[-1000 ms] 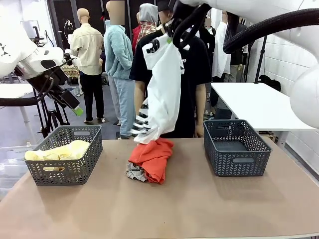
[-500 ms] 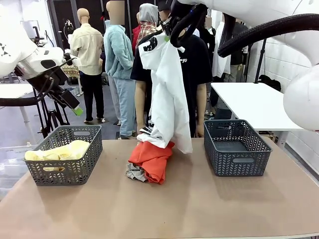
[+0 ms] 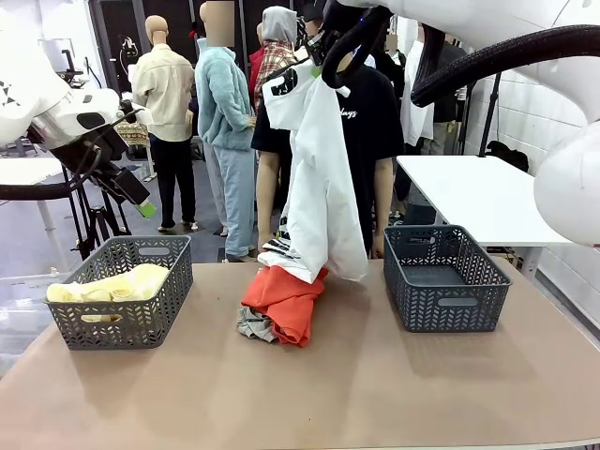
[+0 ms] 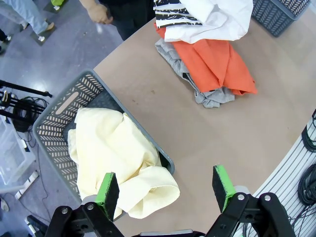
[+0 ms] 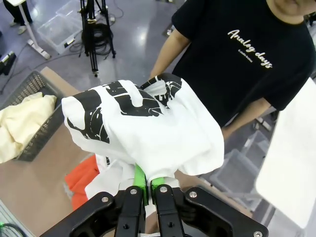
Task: Sort the tops and bottoms.
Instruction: Lift clothes from the center of the table with your right hand, then sort the clothes according to human instructions.
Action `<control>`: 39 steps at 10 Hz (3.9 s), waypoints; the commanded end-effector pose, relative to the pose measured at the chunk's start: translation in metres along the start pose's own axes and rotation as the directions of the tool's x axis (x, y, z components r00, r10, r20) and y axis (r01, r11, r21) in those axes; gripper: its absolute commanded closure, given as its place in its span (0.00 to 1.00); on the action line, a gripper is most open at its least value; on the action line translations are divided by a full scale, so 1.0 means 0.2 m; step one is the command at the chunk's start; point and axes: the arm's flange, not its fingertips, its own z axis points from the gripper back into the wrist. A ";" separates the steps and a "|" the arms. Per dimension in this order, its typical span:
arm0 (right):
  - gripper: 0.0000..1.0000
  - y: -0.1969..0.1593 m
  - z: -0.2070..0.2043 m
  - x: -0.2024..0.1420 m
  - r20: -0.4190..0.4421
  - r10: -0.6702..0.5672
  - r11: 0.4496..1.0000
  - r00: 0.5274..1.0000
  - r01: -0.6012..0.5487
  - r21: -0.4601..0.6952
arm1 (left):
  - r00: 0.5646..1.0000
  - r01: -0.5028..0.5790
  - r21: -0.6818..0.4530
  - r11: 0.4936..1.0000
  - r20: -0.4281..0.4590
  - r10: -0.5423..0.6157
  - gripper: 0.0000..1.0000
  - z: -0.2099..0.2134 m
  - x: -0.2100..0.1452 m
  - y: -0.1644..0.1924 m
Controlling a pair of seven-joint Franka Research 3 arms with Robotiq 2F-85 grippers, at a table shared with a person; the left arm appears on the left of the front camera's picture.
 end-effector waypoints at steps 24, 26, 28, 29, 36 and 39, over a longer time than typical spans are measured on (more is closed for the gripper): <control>1.00 0.00 0.03 0.00 0.005 -0.002 1.000 1.000 0.002 0.000 | 1.000 0.012 0.002 1.000 -0.003 -0.012 0.01 0.00 0.00 0.00; 1.00 0.00 0.03 0.00 0.005 -0.002 1.000 1.000 0.002 0.000 | 1.000 0.012 0.002 1.000 -0.003 -0.012 0.01 0.00 0.00 0.00; 1.00 0.00 0.03 0.00 0.005 -0.002 1.000 1.000 0.002 0.000 | 1.000 0.012 0.002 1.000 -0.003 -0.012 0.01 0.00 0.00 0.00; 1.00 0.00 0.03 0.00 0.005 -0.002 1.000 1.000 0.002 0.000 | 1.000 0.012 0.002 1.000 -0.003 -0.012 0.01 0.00 0.00 0.00; 1.00 0.00 0.03 0.00 0.005 -0.002 1.000 1.000 0.002 0.000 | 1.000 0.012 0.002 1.000 -0.003 -0.012 0.01 0.00 0.00 0.00; 1.00 0.00 0.00 0.00 0.000 0.000 1.000 1.000 0.000 0.000 | 1.000 0.000 0.000 1.000 0.000 0.000 0.01 0.00 0.00 0.00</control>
